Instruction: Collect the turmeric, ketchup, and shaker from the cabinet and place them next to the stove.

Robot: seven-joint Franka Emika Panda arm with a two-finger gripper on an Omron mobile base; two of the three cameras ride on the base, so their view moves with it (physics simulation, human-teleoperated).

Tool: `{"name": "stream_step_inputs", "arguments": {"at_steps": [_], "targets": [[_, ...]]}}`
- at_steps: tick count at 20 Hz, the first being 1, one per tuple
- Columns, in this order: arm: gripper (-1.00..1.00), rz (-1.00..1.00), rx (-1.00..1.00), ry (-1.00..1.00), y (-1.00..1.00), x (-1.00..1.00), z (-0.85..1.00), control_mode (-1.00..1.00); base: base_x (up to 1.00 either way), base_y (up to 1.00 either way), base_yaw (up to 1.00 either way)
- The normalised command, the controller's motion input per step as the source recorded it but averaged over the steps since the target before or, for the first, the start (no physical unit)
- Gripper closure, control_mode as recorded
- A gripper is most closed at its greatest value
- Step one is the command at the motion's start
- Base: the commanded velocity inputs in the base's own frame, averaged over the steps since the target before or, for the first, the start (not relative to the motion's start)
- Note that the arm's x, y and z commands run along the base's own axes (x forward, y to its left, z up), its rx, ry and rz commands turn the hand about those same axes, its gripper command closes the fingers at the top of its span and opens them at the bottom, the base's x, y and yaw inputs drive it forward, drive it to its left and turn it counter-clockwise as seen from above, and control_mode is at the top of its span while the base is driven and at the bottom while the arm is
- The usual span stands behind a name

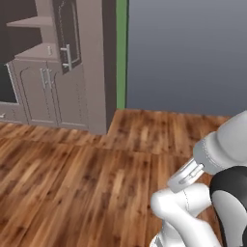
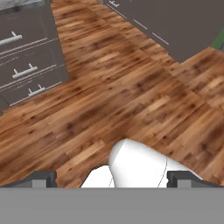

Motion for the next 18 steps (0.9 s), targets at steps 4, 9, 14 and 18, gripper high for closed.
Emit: {"name": "stream_step_inputs", "arguments": {"at_steps": [4,9,14,18], "targets": [[-1.00,0.00,0.00,0.00,0.00,0.00,0.00,1.00,1.00,0.17,0.21],[-1.00,0.00,0.00,0.00,0.00,0.00,0.00,1.00,0.96,0.50,0.05],[-1.00,0.00,0.00,0.00,0.00,0.00,0.00,1.00,0.87,0.67,0.00],[-1.00,0.00,0.00,0.00,0.00,0.00,0.00,1.00,0.89,0.63,0.00]]}}
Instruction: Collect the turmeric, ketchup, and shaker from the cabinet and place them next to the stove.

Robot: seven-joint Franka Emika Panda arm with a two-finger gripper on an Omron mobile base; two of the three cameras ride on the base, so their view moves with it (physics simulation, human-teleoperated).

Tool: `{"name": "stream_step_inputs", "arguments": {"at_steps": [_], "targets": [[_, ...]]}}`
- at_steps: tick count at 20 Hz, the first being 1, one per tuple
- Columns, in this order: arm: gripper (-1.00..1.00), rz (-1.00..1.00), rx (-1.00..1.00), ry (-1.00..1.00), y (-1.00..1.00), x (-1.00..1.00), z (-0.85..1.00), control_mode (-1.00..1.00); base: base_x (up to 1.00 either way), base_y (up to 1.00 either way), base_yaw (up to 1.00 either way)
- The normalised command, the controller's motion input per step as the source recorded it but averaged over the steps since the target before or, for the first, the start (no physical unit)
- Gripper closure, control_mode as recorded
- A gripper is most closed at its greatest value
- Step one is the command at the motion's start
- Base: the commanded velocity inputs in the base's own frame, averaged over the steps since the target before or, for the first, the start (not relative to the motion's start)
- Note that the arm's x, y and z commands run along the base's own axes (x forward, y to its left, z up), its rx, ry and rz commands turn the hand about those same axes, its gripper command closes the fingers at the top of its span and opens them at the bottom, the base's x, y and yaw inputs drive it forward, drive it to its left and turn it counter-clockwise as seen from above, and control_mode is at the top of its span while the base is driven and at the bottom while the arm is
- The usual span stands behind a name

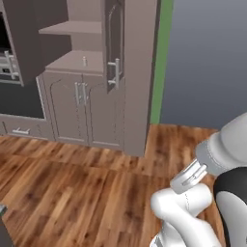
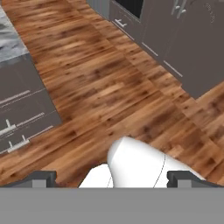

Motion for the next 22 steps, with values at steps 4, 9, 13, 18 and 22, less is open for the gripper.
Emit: {"name": "stream_step_inputs", "arguments": {"at_steps": [4,9,13,18,22], "targets": [[-1.00,0.00,0.00,0.00,0.00,0.00,0.00,1.00,0.94,0.28,0.06],[-1.00,0.00,0.00,0.00,0.00,0.00,0.00,1.00,0.88,0.26,0.14],[-1.00,0.00,0.00,0.00,0.00,0.00,0.00,1.00,0.87,0.28,0.15],[-1.00,0.00,0.00,0.00,0.00,0.00,0.00,1.00,0.87,0.30,0.11],[-1.00,0.00,0.00,0.00,0.00,0.00,0.00,1.00,0.89,0.16,0.02]]}}
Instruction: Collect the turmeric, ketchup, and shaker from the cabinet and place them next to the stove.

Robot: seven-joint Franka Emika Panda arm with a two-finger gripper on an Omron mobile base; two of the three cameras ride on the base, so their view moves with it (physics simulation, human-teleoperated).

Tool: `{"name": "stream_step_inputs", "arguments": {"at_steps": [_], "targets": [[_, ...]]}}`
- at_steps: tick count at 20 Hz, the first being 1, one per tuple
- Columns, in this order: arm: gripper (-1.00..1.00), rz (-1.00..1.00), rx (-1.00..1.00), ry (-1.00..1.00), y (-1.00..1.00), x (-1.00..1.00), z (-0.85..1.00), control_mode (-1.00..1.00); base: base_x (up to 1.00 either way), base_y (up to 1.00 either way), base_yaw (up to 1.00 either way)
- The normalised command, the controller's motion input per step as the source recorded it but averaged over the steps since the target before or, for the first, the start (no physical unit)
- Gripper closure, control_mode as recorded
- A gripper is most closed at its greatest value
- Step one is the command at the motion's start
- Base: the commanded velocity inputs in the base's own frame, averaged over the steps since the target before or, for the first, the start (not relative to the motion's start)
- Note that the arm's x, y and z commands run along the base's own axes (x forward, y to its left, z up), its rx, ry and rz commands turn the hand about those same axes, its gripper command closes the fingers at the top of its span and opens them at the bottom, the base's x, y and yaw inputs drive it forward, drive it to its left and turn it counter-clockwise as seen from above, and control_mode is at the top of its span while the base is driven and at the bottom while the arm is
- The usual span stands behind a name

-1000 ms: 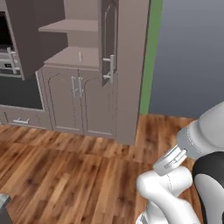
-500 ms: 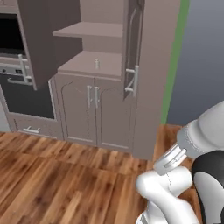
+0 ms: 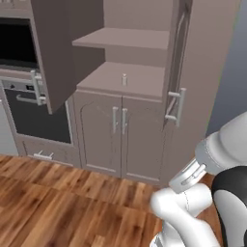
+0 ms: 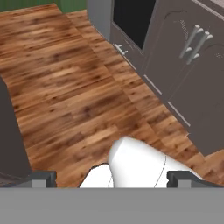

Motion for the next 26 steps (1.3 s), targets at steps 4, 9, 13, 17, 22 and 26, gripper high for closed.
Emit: {"name": "stream_step_inputs", "arguments": {"at_steps": [4,9,13,17,22,26], "targets": [[-1.00,0.00,0.00,0.00,0.00,0.00,0.00,1.00,0.80,0.22,0.00],[-1.00,0.00,0.00,0.00,0.00,0.00,0.00,1.00,0.68,0.40,-0.07],[-1.00,0.00,0.00,0.00,0.00,0.00,0.00,1.00,0.56,0.47,-0.16],[-1.00,0.00,0.00,0.00,0.00,0.00,0.00,1.00,0.44,0.17,-0.26],[-1.00,0.00,0.00,0.00,0.00,0.00,0.00,1.00,0.37,0.11,-0.31],[-1.00,0.00,0.00,0.00,0.00,0.00,0.00,1.00,0.34,0.17,-0.33]]}}
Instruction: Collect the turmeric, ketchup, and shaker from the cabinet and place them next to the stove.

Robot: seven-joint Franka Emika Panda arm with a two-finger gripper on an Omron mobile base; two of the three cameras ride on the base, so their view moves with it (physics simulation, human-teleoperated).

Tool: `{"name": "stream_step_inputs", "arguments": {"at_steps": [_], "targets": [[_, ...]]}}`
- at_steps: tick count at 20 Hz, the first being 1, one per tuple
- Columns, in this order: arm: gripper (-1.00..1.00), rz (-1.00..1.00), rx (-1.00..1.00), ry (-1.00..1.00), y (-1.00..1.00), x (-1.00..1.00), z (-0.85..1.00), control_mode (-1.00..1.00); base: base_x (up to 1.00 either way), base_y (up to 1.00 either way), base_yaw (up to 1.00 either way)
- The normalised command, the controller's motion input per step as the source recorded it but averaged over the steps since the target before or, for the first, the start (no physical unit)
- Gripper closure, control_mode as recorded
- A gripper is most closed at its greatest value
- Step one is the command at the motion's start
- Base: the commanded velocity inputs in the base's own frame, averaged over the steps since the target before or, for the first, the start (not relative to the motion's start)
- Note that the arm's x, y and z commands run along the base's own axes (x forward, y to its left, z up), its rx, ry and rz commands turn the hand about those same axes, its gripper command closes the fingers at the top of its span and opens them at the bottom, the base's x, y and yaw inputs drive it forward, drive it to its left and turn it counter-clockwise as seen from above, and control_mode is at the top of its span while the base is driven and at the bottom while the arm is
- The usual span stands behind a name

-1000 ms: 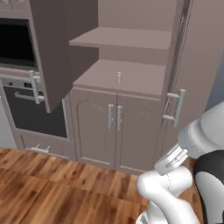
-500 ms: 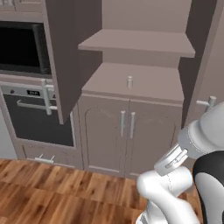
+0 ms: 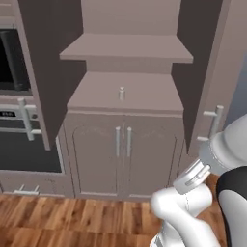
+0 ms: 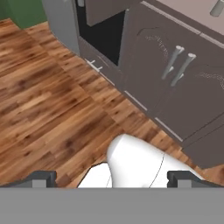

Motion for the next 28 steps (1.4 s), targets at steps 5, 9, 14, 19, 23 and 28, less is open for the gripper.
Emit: {"name": "stream_step_inputs", "arguments": {"at_steps": [5,9,14,19,23,28], "targets": [[-1.00,0.00,0.00,0.00,0.00,0.00,0.00,1.00,0.38,0.32,-0.35],[-1.00,0.00,0.00,0.00,0.00,0.00,0.00,1.00,0.40,0.37,-0.37],[-1.00,0.00,0.00,0.00,0.00,0.00,0.00,1.00,0.42,0.41,-0.37],[-1.00,0.00,0.00,0.00,0.00,0.00,0.00,1.00,0.31,0.59,-0.31],[-1.00,0.00,0.00,0.00,0.00,0.00,0.00,1.00,0.36,0.61,-0.28],[-1.00,0.00,0.00,0.00,0.00,0.00,0.00,1.00,0.49,0.45,-0.23]]}}
